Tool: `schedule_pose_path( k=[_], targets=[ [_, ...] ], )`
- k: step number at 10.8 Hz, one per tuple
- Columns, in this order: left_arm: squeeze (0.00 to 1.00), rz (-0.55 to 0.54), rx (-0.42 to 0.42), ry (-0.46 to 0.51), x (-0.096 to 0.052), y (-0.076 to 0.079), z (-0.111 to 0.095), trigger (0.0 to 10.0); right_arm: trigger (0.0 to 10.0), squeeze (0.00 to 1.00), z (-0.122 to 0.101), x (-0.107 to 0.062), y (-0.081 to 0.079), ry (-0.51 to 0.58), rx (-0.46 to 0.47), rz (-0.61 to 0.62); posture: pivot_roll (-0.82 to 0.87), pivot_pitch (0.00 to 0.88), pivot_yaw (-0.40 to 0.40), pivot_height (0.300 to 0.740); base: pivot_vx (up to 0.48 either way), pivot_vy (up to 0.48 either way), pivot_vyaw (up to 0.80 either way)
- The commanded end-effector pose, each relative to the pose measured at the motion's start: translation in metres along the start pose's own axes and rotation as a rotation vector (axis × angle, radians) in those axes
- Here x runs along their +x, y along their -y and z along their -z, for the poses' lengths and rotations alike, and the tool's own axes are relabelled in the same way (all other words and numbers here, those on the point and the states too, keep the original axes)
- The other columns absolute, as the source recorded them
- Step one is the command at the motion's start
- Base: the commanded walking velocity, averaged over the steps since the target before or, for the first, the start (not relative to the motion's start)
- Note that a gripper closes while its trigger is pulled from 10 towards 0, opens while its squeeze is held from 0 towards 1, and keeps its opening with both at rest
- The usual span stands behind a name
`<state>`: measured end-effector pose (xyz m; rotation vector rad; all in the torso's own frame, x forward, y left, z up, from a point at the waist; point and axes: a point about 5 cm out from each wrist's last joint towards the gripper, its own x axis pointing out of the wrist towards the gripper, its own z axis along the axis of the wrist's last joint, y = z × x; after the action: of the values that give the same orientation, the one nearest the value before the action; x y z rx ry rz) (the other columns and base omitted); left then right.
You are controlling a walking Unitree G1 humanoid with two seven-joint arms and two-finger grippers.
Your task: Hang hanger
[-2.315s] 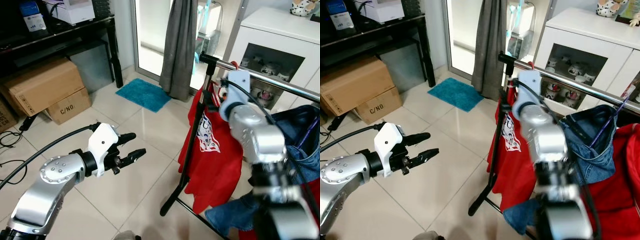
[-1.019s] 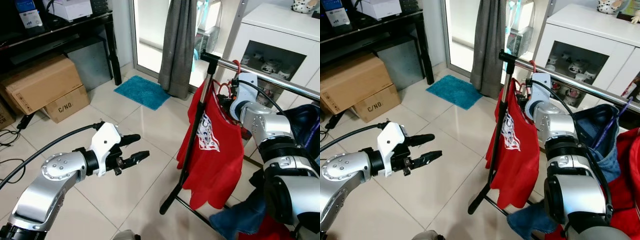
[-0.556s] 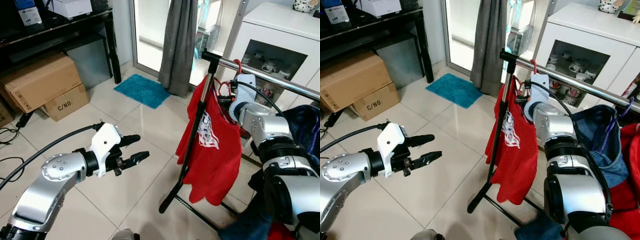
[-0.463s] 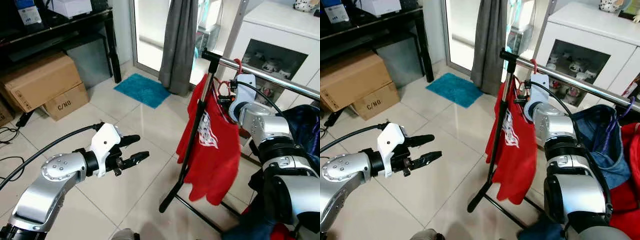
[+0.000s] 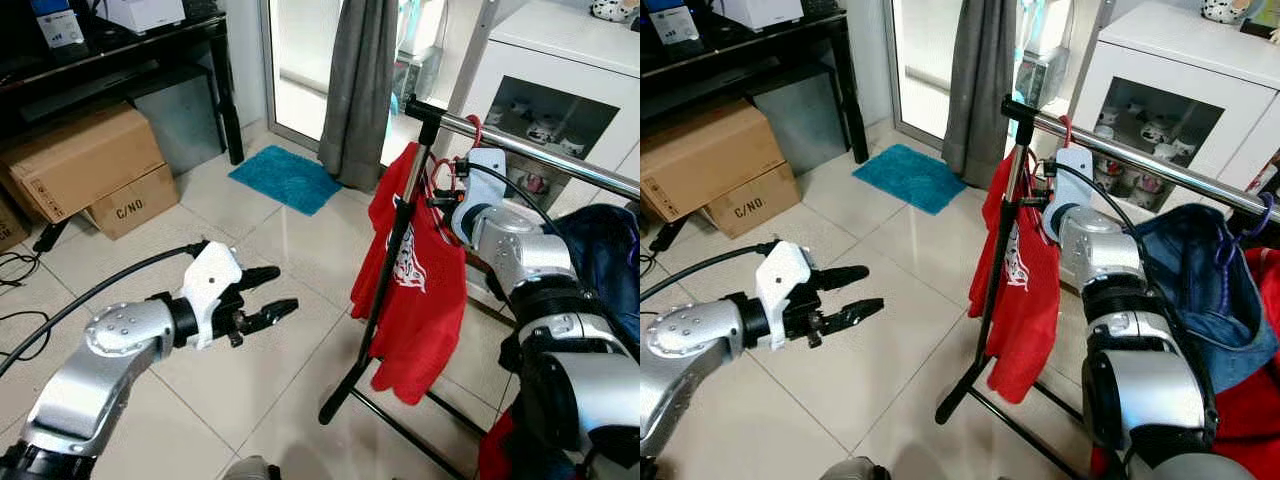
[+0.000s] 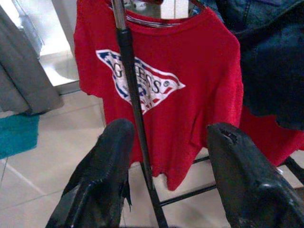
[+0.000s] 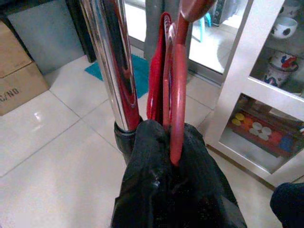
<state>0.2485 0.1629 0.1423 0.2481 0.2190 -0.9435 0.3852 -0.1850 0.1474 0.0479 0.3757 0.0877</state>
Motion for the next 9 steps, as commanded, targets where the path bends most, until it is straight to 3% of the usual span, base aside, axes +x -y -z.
schedule_pose_path(
  k=[1, 4, 6, 8, 9],
  targets=[
    [0.00, -0.024, 0.013, -0.007, 0.003, -0.002, -0.002, 10.0, 0.0, 0.00, -0.011, -0.004, 0.001, 0.062, 0.007, -0.010, 0.07, 0.000, -0.001, 0.723, 0.000, 0.000, 0.00],
    [0.00, -0.088, 0.003, 0.024, 0.004, 0.002, -0.001, 10.0, 0.0, 0.00, -0.020, -0.021, 0.003, 0.184, 0.013, 0.005, 0.07, 0.000, 0.001, 0.723, 0.000, 0.000, 0.00],
    [0.00, -0.178, 0.007, 0.023, 0.013, 0.002, 0.002, 10.0, 0.0, 0.00, -0.020, -0.040, 0.000, 0.239, -0.076, 0.049, 0.07, 0.000, -0.002, 0.723, 0.000, 0.000, 0.00],
    [0.00, -0.355, -0.068, 0.086, 0.022, -0.003, 0.002, 10.0, 0.0, 0.00, 0.002, -0.063, -0.011, 0.234, -0.130, 0.008, 0.06, 0.000, -0.006, 0.723, 0.000, 0.000, 0.00],
    [0.00, -0.386, -0.150, 0.092, 0.023, -0.002, 0.004, 10.0, 0.0, 0.00, 0.017, -0.074, -0.018, 0.222, -0.100, -0.035, 0.06, 0.000, -0.008, 0.723, 0.000, 0.000, 0.00]
  ],
)
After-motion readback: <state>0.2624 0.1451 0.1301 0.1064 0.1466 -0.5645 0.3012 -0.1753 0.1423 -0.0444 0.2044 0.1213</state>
